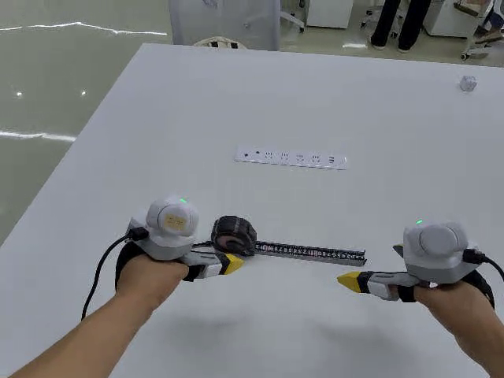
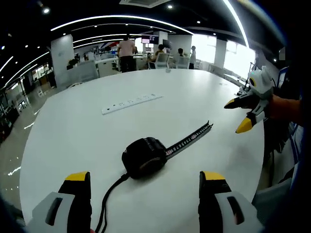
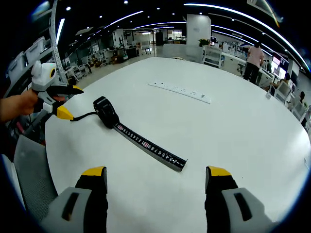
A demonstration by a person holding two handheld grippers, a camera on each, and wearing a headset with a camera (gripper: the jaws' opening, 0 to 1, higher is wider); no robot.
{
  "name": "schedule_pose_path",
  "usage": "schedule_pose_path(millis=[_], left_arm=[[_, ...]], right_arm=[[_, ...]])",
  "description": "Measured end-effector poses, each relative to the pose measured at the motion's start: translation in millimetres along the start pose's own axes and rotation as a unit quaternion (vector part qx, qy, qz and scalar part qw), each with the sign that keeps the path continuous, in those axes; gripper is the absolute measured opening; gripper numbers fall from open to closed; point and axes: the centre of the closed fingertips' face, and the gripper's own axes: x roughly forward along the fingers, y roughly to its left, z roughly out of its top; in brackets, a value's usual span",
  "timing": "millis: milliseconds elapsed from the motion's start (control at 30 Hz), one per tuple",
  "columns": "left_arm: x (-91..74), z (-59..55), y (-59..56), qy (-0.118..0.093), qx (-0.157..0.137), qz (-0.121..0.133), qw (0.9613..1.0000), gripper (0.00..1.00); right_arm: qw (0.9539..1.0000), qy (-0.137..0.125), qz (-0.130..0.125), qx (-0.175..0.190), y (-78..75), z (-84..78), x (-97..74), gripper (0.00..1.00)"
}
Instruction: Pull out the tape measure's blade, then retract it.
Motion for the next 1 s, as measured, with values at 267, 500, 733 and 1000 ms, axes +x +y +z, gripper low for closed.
schedule_pose_path(millis=[267,500,733,1000], left_arm=[[-18.5,-7.0,-10.7,-0.007,-0.037,0.018,0.9991,0.91],[-28.2,-13.8,-19.0,-0.01,-0.062,0.026,0.9977,0.95],[-37.6,-16.6,-24.1,-0.01,-0.073,0.03,0.9968,0.99],[-53.4,-15.3,-22.8,-0.016,-0.085,0.046,0.9952,1.0]], right_arm=[[0.9993,-0.016,-0.021,0.026,6.4,2.7,-19.2,0.9],[0.9983,-0.024,-0.034,0.042,9.8,0.2,-33.1,0.92],[0.9973,-0.023,-0.038,0.059,14.7,-3.8,-44.0,0.93],[0.9961,-0.019,-0.053,0.068,21.0,-13.1,-55.2,0.94]])
